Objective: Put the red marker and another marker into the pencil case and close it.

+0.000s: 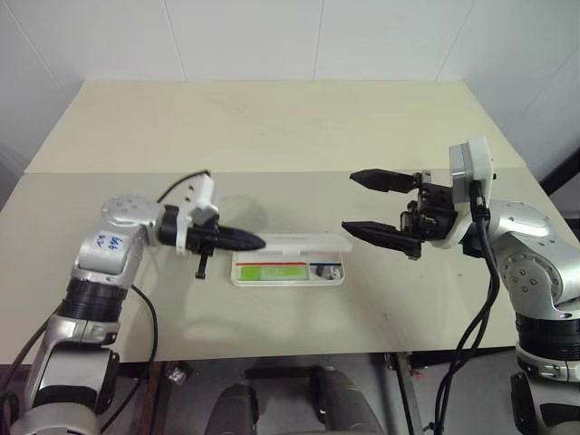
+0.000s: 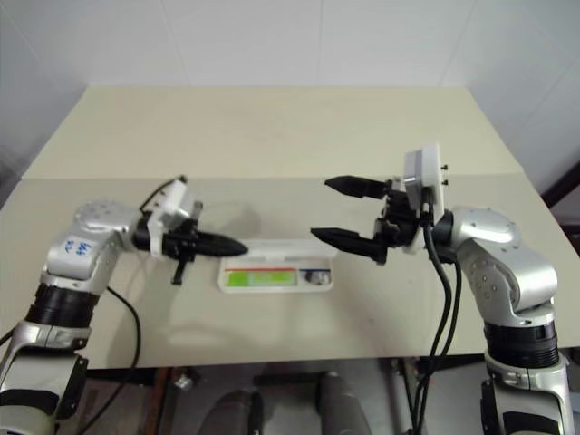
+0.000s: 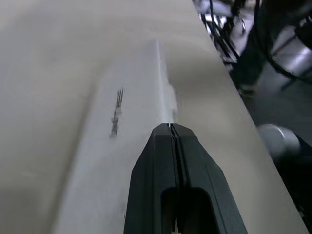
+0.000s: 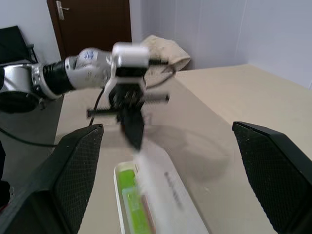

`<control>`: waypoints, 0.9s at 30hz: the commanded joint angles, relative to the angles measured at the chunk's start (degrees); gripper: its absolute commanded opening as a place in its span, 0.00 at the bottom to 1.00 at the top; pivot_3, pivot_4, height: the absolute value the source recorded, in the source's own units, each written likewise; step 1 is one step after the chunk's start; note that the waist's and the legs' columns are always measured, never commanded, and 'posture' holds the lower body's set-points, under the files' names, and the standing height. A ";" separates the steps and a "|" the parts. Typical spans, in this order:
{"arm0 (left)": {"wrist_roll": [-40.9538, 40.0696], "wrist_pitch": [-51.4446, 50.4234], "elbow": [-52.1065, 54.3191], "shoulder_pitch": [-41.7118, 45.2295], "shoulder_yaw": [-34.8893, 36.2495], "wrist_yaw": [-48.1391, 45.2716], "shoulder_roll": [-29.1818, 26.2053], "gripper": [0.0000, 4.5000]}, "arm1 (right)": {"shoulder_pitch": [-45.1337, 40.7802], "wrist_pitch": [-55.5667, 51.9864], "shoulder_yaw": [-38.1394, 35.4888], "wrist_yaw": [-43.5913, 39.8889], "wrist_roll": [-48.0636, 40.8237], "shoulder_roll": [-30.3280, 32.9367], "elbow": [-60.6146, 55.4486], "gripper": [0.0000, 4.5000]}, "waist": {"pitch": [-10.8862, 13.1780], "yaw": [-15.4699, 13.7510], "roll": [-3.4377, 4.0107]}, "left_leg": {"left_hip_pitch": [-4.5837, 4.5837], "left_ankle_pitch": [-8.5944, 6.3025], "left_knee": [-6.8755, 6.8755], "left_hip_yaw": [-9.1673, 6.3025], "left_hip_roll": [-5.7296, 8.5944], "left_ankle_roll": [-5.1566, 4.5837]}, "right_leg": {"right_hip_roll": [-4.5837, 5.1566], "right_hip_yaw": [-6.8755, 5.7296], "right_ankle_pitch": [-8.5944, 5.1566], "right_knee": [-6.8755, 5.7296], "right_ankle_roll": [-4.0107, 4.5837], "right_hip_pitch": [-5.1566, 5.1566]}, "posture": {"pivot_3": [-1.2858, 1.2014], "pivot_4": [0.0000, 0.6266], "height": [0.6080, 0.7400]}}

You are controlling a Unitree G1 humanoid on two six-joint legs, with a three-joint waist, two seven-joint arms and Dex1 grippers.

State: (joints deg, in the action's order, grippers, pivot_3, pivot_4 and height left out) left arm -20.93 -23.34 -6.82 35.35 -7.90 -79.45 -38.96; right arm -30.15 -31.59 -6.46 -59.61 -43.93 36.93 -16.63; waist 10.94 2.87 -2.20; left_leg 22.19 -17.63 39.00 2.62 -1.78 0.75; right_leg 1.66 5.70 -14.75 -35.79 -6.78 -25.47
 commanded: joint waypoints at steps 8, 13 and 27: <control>6.28 0.37 2.75 -2.12 -6.13 4.59 0.93 0.01 | 1.10 0.82 -0.40 2.50 -0.67 -1.69 -3.75 1.00 | 0.00 0.08 0.00 | 0.02 0.00 0.00 -0.27 0.00 0.00 | 0.00 0.00 0.00 0.02 0.00 0.00 | 0.52 0.24 1.00; 10.46 -0.27 0.50 -2.12 -8.53 9.20 2.53 0.01 | 3.27 2.24 -0.58 3.16 -0.36 -2.74 -4.65 1.00 | -0.02 -0.09 0.02 | -0.03 0.00 0.01 -0.34 0.03 0.00 | 0.01 0.02 0.01 0.02 -0.01 0.06 | 0.52 0.24 1.00; -1.03 0.09 7.27 -1.37 4.74 10.57 2.58 0.01 | 5.31 4.52 -2.00 1.10 0.08 -2.01 -2.26 1.00 | -0.03 0.38 0.01 | -0.32 0.01 -0.03 -0.38 -0.01 -0.01 | -0.01 0.04 0.02 0.08 -0.02 0.36 | 0.52 0.24 1.00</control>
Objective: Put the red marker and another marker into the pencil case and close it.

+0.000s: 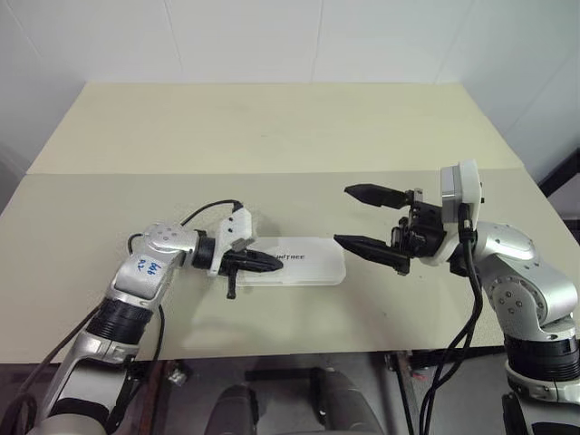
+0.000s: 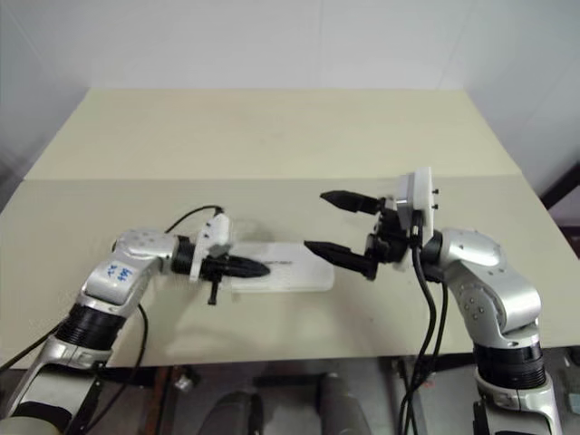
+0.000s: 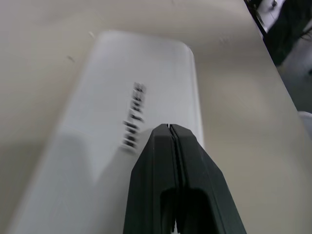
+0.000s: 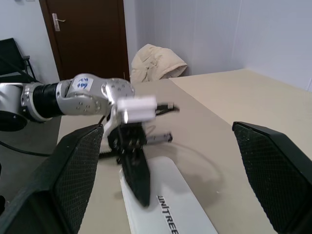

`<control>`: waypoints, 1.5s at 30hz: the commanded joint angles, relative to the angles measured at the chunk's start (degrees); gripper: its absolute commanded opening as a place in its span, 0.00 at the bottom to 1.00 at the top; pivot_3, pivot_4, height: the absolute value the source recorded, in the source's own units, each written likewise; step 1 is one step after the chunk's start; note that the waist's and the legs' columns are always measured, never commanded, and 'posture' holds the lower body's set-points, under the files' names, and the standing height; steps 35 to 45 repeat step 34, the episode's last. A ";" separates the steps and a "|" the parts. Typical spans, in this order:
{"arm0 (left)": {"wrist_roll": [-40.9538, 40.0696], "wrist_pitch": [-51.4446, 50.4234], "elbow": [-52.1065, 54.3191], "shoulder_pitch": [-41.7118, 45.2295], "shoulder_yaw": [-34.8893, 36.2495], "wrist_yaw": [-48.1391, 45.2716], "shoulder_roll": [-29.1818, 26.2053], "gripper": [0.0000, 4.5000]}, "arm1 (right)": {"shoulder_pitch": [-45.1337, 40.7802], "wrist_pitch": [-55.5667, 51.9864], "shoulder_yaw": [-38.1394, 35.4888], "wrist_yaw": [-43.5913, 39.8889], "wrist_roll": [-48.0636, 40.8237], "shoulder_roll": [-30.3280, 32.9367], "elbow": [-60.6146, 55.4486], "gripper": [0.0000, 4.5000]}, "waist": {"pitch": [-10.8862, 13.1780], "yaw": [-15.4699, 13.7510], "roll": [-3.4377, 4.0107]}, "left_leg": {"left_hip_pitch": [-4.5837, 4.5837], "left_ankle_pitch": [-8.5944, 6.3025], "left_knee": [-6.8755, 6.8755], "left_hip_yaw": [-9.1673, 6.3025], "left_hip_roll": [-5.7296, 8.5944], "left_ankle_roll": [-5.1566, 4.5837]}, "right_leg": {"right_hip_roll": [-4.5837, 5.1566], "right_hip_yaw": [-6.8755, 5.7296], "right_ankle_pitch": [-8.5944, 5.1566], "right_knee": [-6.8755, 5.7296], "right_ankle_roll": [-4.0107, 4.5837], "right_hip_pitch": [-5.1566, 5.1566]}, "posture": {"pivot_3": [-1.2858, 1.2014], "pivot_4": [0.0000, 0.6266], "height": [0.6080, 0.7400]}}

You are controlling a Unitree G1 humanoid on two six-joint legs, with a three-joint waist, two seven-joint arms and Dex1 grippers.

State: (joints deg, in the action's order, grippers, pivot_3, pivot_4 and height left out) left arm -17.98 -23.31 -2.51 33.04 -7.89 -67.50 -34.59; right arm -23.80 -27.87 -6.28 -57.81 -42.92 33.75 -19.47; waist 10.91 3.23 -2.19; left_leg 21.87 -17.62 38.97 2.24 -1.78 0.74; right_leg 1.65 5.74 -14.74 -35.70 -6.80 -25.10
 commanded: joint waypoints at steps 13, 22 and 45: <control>-8.25 2.85 5.66 -16.09 21.56 -1.55 -13.31 0.72 | -0.77 13.15 -2.80 -5.53 8.81 4.95 9.55 1.00 | 0.01 -0.15 0.04 | 0.22 -0.03 -0.33 0.07 -0.09 -0.02 | 0.05 -0.06 -0.08 0.12 0.13 -0.38 | 0.52 0.24 1.00; -10.59 3.81 6.91 -15.69 25.79 4.50 -11.89 0.99 | 0.02 19.03 -3.60 -10.49 12.53 8.37 15.73 1.00 | 0.01 -1.12 0.04 | 0.28 -0.02 -0.24 0.11 -0.03 0.00 | 0.30 -0.17 -0.06 0.14 0.10 -0.35 | 0.52 0.24 1.00; -10.21 6.65 2.49 -10.85 25.78 6.92 -11.20 0.99 | 6.67 22.67 -6.04 -8.79 14.20 8.68 17.87 1.00 | 0.01 -1.21 0.04 | 0.23 -0.02 -0.15 0.26 0.00 0.00 | 0.13 -0.18 -0.06 0.03 0.14 -0.33 | 0.52 0.24 1.00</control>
